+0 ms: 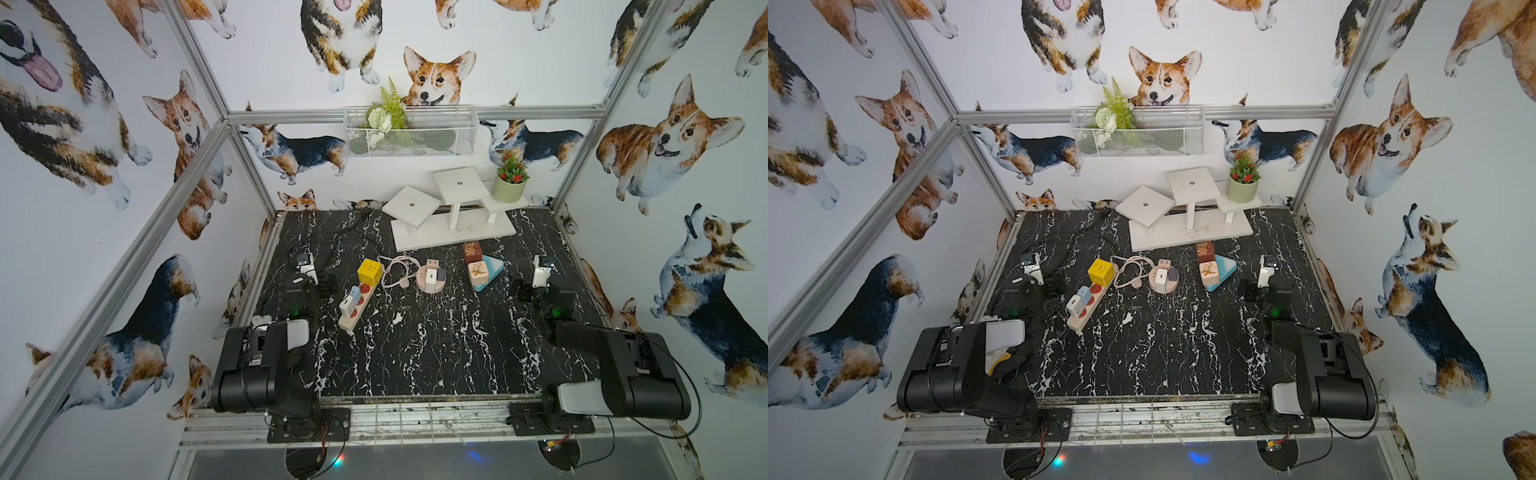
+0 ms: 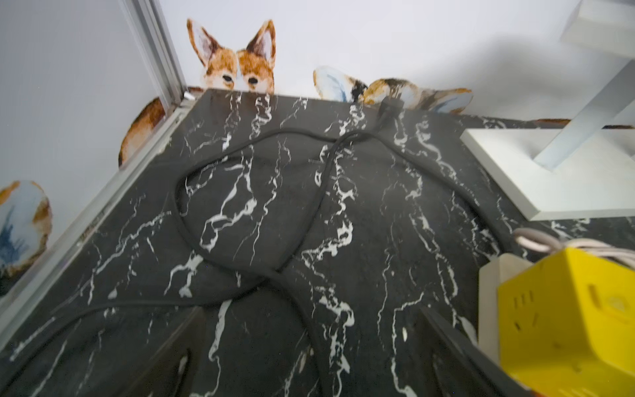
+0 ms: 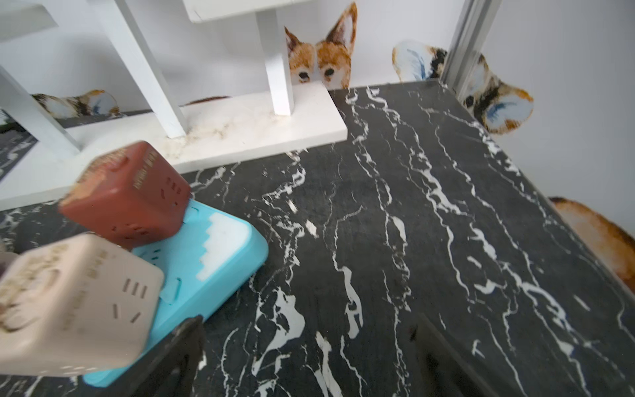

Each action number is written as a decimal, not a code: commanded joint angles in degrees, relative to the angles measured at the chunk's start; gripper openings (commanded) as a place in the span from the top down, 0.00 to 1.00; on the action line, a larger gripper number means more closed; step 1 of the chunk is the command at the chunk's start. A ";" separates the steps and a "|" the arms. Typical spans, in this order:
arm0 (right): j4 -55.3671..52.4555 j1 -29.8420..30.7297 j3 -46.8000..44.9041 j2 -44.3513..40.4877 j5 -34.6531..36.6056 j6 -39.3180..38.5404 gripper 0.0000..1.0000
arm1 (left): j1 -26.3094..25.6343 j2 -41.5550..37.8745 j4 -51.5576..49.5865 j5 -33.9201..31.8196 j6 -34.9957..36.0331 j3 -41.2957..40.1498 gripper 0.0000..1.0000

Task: Pull the plug off the socket
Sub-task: Remove the plug from the socket.

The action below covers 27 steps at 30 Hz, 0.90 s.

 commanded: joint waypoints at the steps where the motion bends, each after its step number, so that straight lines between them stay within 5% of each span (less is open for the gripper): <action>1: -7.02 0.21 1.68 -5.00 -1.35 -0.71 0.00 | -0.14 -2.99 -8.20 1.18 0.60 2.16 0.00; 7: -19.87 0.32 11.68 -13.96 -2.28 3.75 0.00 | -1.06 -11.95 -21.33 -1.56 -0.21 8.95 0.00; 14: -48.69 0.56 35.83 -12.59 5.11 20.72 0.00 | -1.74 -17.59 -43.31 -3.61 -0.88 25.63 0.00; 19: -68.96 0.52 52.39 -7.89 5.83 26.50 0.00 | -1.79 -18.08 -58.48 -19.41 -24.55 35.64 0.00; 23: -78.13 -1.05 56.26 -6.75 7.70 34.36 0.00 | -1.77 -16.24 -74.29 -13.17 -19.97 43.40 0.00; 27: -76.86 -3.34 51.92 -6.87 -3.27 35.40 0.00 | -1.53 -16.03 -75.73 -11.11 -22.67 41.85 0.00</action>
